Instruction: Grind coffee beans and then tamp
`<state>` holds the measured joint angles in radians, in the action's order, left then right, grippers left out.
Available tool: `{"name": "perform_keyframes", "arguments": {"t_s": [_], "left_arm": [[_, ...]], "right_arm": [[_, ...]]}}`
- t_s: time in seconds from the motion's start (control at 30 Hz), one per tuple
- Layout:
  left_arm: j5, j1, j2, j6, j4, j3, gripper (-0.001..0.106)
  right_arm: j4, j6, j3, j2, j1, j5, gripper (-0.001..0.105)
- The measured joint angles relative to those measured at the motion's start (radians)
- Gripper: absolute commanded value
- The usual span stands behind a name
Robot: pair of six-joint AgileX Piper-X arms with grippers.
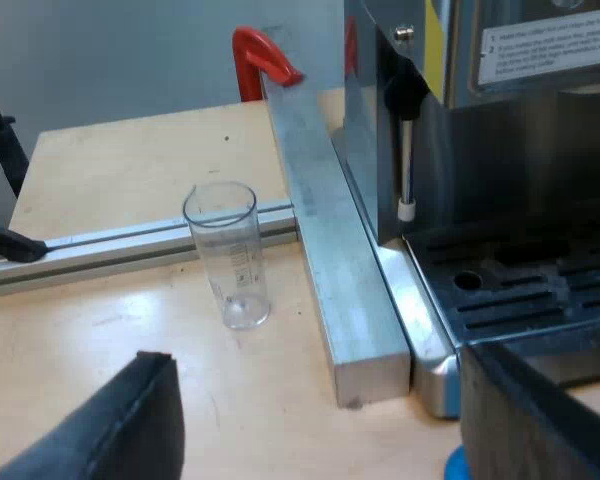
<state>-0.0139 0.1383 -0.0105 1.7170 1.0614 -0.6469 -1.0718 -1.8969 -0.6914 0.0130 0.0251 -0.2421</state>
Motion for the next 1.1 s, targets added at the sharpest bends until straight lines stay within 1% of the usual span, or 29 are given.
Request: {"name": "perform_keyframes", "arguments": {"t_s": [0.03, 0.07, 0.1, 0.17, 0.2, 0.23, 0.33, 0.57, 1.1], "left_arm": [[-0.002, 0.0, -0.003, -0.001, -0.041, 0.056, 0.061], [-0.002, 0.0, -0.003, -0.001, -0.047, 0.089, 0.061], [-0.002, 0.0, -0.003, -0.001, -0.047, 0.094, 0.061], [-0.002, 0.0, -0.003, -0.001, -0.047, 0.137, 0.061], [-0.002, 0.0, -0.003, -0.001, -0.047, 0.141, 0.061], [-0.002, 0.0, -0.001, -0.001, -0.066, 0.168, 0.061], [-0.002, 0.0, -0.001, -0.001, -0.102, 0.179, 0.061], [-0.002, 0.0, -0.001, -0.003, -0.122, 0.179, 0.061], [-0.002, 0.0, -0.001, -0.003, -0.122, 0.179, 0.061]], "right_arm": [[0.0, 0.0, 0.006, 0.0, 0.0, 0.0, 0.067], [0.008, 0.0, 0.038, 0.0, 0.0, 0.015, 0.067], [0.009, 0.0, 0.048, 0.0, 0.0, 0.02, 0.067], [0.009, 0.0, 0.082, 0.0, 0.0, 0.036, 0.067], [0.009, 0.0, 0.088, 0.0, 0.0, 0.042, 0.067], [0.009, 0.0, 0.094, 0.0, 0.0, 0.046, 0.067], [0.009, 0.0, 0.118, 0.0, 0.0, 0.047, 0.067], [0.014, 0.0, 0.162, -0.002, 0.0, 0.047, 0.067], [0.021, 0.0, 0.162, -0.002, 0.0, 0.051, 0.067]]}}
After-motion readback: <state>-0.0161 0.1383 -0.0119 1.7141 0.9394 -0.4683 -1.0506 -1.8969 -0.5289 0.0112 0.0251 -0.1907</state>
